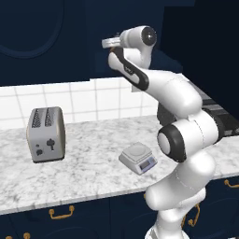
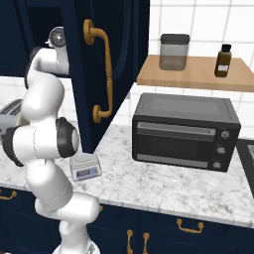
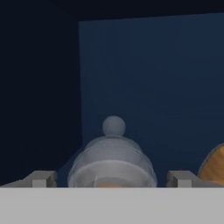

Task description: Pick the honey bottle and place it on the digital scale for weighing, and close the cabinet.

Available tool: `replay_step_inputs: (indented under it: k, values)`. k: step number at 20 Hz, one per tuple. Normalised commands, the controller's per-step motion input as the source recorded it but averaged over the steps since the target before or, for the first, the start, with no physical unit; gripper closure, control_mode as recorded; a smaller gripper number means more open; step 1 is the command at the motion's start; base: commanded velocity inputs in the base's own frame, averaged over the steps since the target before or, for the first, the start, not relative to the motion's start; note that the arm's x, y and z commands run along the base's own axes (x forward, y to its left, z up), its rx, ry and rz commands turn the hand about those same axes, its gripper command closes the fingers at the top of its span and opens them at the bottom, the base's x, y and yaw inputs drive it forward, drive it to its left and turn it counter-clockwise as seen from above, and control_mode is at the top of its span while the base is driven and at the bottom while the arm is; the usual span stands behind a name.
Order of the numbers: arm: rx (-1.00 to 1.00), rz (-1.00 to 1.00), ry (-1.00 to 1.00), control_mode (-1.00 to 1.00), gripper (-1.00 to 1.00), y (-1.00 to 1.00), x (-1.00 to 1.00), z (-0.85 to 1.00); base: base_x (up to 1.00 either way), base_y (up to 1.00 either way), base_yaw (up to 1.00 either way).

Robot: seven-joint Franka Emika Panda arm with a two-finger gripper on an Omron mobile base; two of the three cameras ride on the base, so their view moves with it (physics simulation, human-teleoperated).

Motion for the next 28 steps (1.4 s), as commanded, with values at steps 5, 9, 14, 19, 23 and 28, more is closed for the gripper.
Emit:
replay_step_inputs:
  k: [5, 9, 14, 19, 23, 28]
  values:
    - [0.00, 0.00, 0.04, -1.00, 1.00, 0.04, 0.16, -0.23, 0.00, 0.00, 0.00]
    - [0.00, 0.00, 0.05, -1.00, 1.00, 0.00, -0.03, -0.17, 0.00, 0.00, 0.00]
    - [0.02, 0.00, -0.07, -1.00, 1.00, 0.00, -0.73, 0.00, 0.00, 0.00, 0.00]
    - [0.05, 0.00, -0.06, -1.00, 1.00, -0.04, -0.74, 0.00, 0.00, 0.00, 0.00]
    - [0.01, 0.00, -0.06, -1.00, 1.00, 0.00, -0.97, 0.03, 0.00, 0.00, 0.00]
    - [0.00, 0.00, 0.00, -1.00, 1.00, 0.00, -1.00, 0.18, 0.00, 0.00, 0.00]
